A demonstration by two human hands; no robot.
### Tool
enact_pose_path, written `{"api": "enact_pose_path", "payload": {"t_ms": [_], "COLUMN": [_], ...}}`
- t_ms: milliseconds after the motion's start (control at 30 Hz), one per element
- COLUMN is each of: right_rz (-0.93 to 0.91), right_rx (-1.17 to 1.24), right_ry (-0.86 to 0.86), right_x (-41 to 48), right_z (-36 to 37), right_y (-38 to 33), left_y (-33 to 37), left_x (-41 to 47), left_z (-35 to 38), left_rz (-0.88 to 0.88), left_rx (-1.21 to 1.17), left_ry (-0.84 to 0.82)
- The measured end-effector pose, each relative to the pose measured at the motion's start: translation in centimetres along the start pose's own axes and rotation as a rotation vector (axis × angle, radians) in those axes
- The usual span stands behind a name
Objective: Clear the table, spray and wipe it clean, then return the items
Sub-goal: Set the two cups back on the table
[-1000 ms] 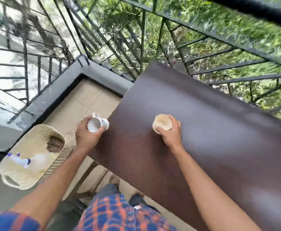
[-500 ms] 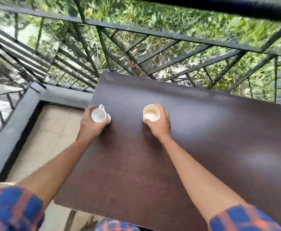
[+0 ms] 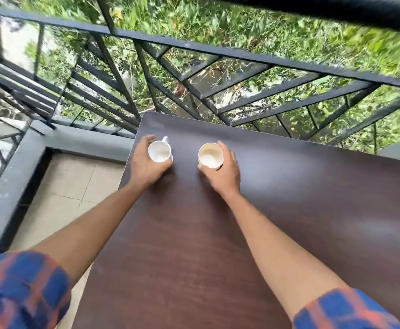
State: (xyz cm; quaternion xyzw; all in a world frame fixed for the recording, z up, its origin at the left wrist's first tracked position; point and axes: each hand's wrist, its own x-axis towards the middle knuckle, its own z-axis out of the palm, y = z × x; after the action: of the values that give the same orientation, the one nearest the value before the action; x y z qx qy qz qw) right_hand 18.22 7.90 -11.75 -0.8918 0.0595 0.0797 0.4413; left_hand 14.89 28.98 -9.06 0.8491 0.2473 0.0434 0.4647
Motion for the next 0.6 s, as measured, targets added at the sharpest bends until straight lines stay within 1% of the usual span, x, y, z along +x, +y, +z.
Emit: {"api": "enact_pose_path", "payload": {"t_ms": [167,300,367,467,533,600], "right_rz": [0.003,-0.02,0.034,0.147,0.163,0.171], "right_rx": [-0.034,0.031,0.075,0.123,0.147,0.199], "right_ry": [-0.04,-0.059,-0.035,0.067,0.118,0.094], "right_x": [0.0,-0.7,-1.6,-4.1,-6.6,-9.7], "right_z": [0.3,-0.8,-1.3,-1.9,-2.2,-2.2], "right_y": [-0.1,0.6,1.2,2.1,3.1,4.1], "left_y": [-0.6,-1.4,-2.2,-4.1,-5.7,-7.6], "left_x": [-0.1,-0.6,-1.0,-2.9,-4.9,-7.8], "left_z": [-0.3,-1.0,-1.5,-2.3,-3.1,-4.3], "left_rz": [-0.001,-0.009,-0.019,-0.059,-0.078,-0.11], "left_rx": [0.009,-0.078,-0.077,-0.05,-0.066,-0.09], "left_ry": [-0.045,-0.077,-0.079,-0.039,-0.01,0.026]}}
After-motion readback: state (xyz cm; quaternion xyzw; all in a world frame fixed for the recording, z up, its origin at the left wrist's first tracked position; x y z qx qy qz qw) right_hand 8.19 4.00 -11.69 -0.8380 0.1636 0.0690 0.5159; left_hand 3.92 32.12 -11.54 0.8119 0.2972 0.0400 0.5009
